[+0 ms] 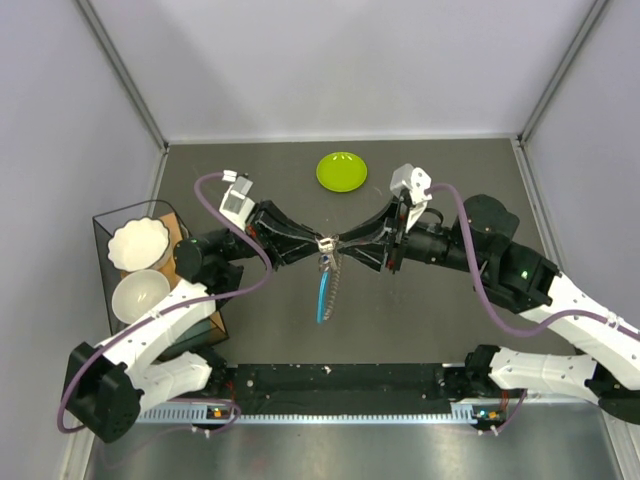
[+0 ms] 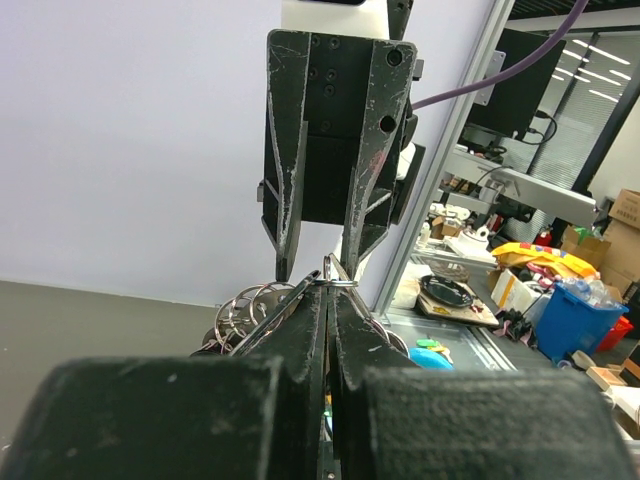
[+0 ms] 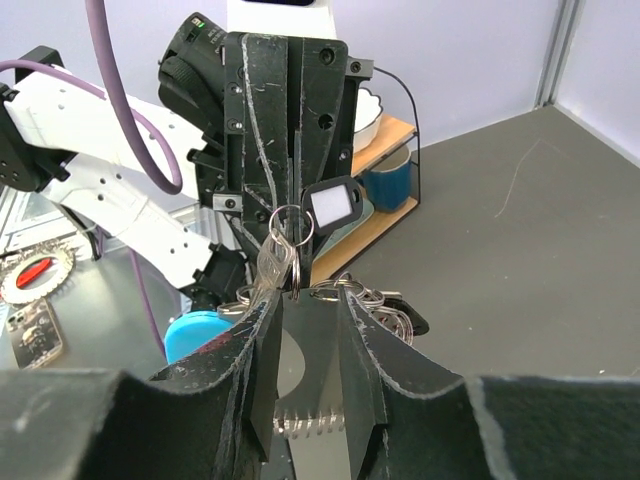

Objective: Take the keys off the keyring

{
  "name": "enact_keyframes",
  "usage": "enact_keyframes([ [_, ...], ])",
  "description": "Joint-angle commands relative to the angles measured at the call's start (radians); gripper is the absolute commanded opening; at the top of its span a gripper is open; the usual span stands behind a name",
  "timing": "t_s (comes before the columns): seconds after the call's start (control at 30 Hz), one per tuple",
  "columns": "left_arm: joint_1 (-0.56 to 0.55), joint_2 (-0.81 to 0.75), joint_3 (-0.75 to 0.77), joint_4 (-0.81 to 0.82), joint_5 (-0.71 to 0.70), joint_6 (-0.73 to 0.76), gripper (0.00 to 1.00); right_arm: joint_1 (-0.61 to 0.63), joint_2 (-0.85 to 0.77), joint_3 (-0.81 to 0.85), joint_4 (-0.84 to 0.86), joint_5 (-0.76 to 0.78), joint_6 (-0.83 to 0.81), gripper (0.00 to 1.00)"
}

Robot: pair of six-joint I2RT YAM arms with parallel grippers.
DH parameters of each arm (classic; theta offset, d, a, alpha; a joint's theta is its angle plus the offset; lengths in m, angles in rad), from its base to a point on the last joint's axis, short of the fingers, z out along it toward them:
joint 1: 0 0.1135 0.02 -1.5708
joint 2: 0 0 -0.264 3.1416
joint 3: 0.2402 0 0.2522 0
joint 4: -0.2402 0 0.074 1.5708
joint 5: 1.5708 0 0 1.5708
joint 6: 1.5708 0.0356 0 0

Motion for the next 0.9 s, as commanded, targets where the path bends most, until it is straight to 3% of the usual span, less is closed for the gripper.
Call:
enact_keyframes([
  [0.0, 0.004, -0.006, 0.005, 0.046, -0.026, 0.007, 0.0, -0.001, -0.006, 0.03, 0.059, 0.004, -0.016, 0.28],
  [0.2, 0.004, -0.006, 0.002, 0.046, -0.029, 0.006, 0.0, 0.008, 0.009, 0.034, 0.062, 0.031, -0.03, 0.23],
  [0.63, 0.004, -0.013, -0.004, 0.036, -0.03, 0.015, 0.0, 0.042, 0.044, 0.056, 0.07, 0.045, -0.04, 0.22],
  [0.73, 0.004, -0.017, -0.009, 0.028, -0.03, 0.021, 0.0, 0.046, 0.049, 0.053, 0.085, 0.051, -0.048, 0.17],
  [0.87, 0.004, -0.02, -0.012, 0.02, -0.027, 0.03, 0.0, 0.046, 0.055, 0.051, 0.102, 0.044, -0.05, 0.0],
])
